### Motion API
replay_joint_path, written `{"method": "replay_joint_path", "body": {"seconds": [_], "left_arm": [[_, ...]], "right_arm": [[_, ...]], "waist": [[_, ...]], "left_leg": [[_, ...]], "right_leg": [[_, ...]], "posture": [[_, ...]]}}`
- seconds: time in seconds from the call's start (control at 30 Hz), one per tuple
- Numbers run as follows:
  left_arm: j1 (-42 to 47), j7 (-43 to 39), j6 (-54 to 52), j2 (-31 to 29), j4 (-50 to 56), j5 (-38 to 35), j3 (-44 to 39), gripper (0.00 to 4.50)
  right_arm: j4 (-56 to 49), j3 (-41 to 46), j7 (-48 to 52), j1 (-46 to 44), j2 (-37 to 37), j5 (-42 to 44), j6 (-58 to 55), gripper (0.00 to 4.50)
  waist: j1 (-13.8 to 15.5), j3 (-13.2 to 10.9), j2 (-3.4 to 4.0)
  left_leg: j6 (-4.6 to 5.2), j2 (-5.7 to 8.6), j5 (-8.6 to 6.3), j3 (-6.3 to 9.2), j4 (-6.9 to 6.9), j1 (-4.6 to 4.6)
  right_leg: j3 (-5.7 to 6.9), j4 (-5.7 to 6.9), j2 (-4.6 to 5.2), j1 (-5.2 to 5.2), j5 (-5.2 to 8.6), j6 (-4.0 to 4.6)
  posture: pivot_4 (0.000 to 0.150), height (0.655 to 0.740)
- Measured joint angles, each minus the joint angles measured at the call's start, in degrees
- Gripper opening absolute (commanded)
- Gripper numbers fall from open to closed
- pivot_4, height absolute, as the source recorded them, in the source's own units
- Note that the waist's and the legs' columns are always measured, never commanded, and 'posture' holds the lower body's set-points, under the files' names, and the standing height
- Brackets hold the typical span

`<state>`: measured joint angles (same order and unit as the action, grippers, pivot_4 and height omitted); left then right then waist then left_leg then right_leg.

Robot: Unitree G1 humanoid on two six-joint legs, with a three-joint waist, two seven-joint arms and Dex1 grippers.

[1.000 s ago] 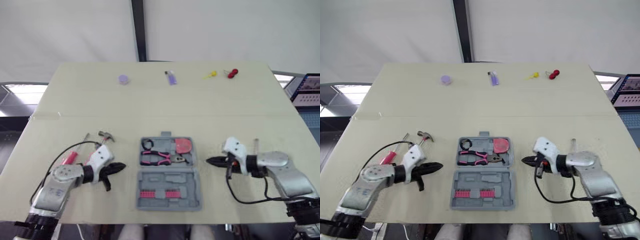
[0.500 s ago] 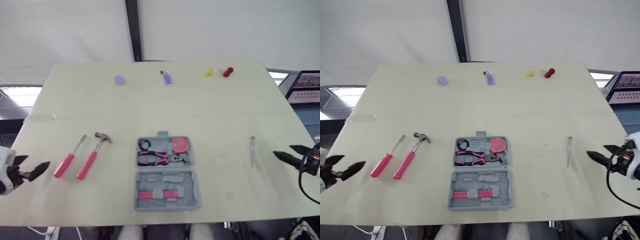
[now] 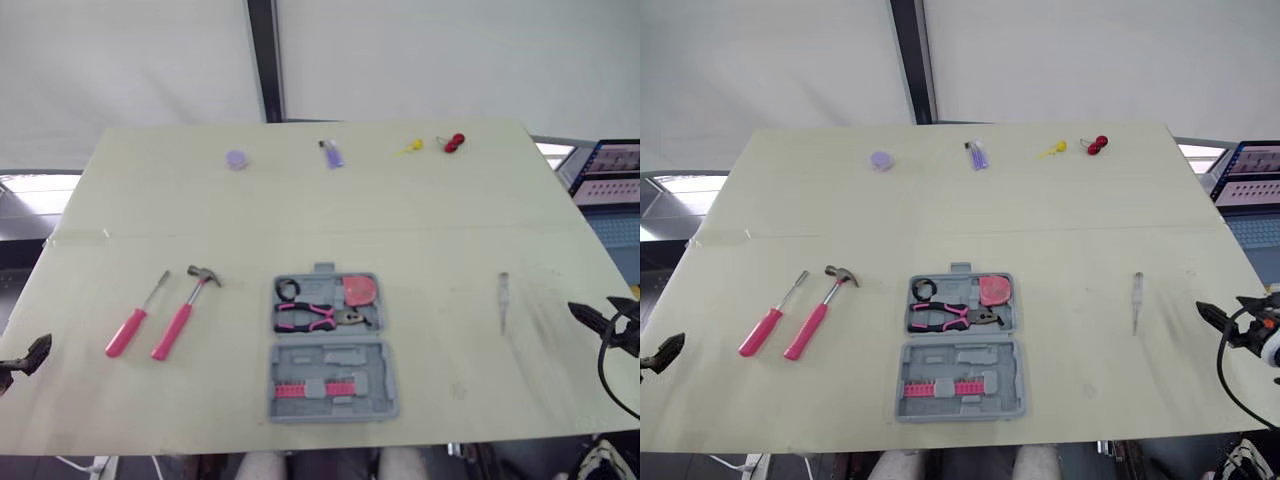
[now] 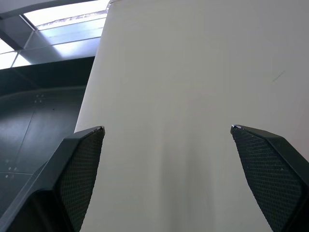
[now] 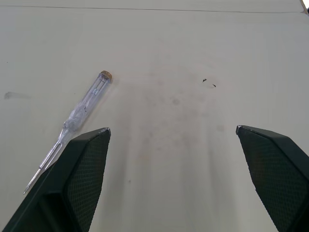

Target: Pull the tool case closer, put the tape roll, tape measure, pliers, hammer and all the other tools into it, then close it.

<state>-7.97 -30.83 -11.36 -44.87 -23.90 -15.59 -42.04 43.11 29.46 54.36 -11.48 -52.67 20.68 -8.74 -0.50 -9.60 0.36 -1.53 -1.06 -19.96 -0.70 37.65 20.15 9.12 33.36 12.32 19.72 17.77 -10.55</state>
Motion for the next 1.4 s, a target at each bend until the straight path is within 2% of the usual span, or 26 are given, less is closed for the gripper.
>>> {"method": "replay_joint_path", "body": {"seconds": [0.17,0.43,0.7,0.83,0.97,1.07,1.17,1.4], "left_arm": [[-1.2,-2.53,0.49,1.47,4.58,-1.84,0.59,4.5],[-2.27,-6.69,-4.31,5.39,19.05,-7.87,3.85,4.5],[-0.67,-7.46,-9.84,7.25,34.06,-9.42,15.15,4.5],[7.35,-11.0,-9.64,7.26,36.6,-8.97,25.19,4.5],[17.02,-16.15,-6.34,7.83,37.37,-6.25,36.63,4.5],[22.54,-20.27,-3.47,10.79,36.41,-4.46,44.39,4.5],[27.9,-24.01,-0.66,15.26,33.4,-3.38,50.94,4.5],[36.52,-26.94,6.68,28.01,21.84,2.34,62.31,4.5]], "right_arm": [[-7.73,-0.64,1.41,-0.01,1.61,2.04,-3.02,4.4],[-33.32,-7.3,2.97,0.25,3.55,8.14,-16.56,4.4],[-44.57,-8.87,-4.64,3.54,8.02,8.22,-20.91,4.4],[-47.59,-7.93,-13.51,7.64,12.07,4.91,-20.49,4.4],[-56.0,-6.93,-22.17,13.13,17.95,3.15,-22.16,4.4],[-59.68,-6.49,-29.71,14.95,24.66,2.29,-22.83,4.4],[-61.47,-5.51,-37.36,15.62,30.09,0.6,-22.55,4.4],[-56.94,-6.5,-46.44,16.95,34.68,-6.85,-17.87,4.4]], "waist": [[0.03,0.0,0.0],[0.47,-0.02,0.01],[2.04,-0.02,-0.02],[2.27,-0.02,-0.01],[1.99,0.01,0.03],[1.6,0.02,0.06],[1.69,0.04,0.12],[1.86,0.05,0.13]], "left_leg": [[0.0,-0.03,0.0,0.0,0.01,0.0],[-0.02,-0.05,-0.02,0.04,0.15,0.07],[-0.02,-0.02,-0.03,0.08,0.32,0.12],[-0.02,0.0,-0.03,0.09,0.37,0.15],[-0.02,-0.01,-0.03,0.08,0.28,0.12],[-0.02,-0.01,-0.03,0.01,0.29,0.11],[-0.02,-0.01,-0.03,0.02,0.3,0.12],[0.0,0.01,-0.03,0.02,0.35,0.16]], "right_leg": [[0.0,0.01,-0.01,0.01,0.0,0.0],[0.01,0.06,-0.02,0.01,0.0,0.0],[0.0,0.08,-0.02,-0.03,-0.01,0.0],[-0.01,0.13,-0.02,0.0,-0.01,0.0],[0.0,0.13,-0.04,0.02,-0.01,0.0],[-0.05,0.13,-0.05,0.05,-0.01,0.0],[-0.06,0.15,-0.05,0.06,-0.01,0.0],[-0.07,0.13,-0.05,0.06,-0.01,0.0]], "posture": [[0.15,0.74],[0.15,0.74],[0.15,0.74],[0.15,0.74],[0.15,0.74],[0.15,0.74],[0.15,0.74],[0.15,0.74]]}}
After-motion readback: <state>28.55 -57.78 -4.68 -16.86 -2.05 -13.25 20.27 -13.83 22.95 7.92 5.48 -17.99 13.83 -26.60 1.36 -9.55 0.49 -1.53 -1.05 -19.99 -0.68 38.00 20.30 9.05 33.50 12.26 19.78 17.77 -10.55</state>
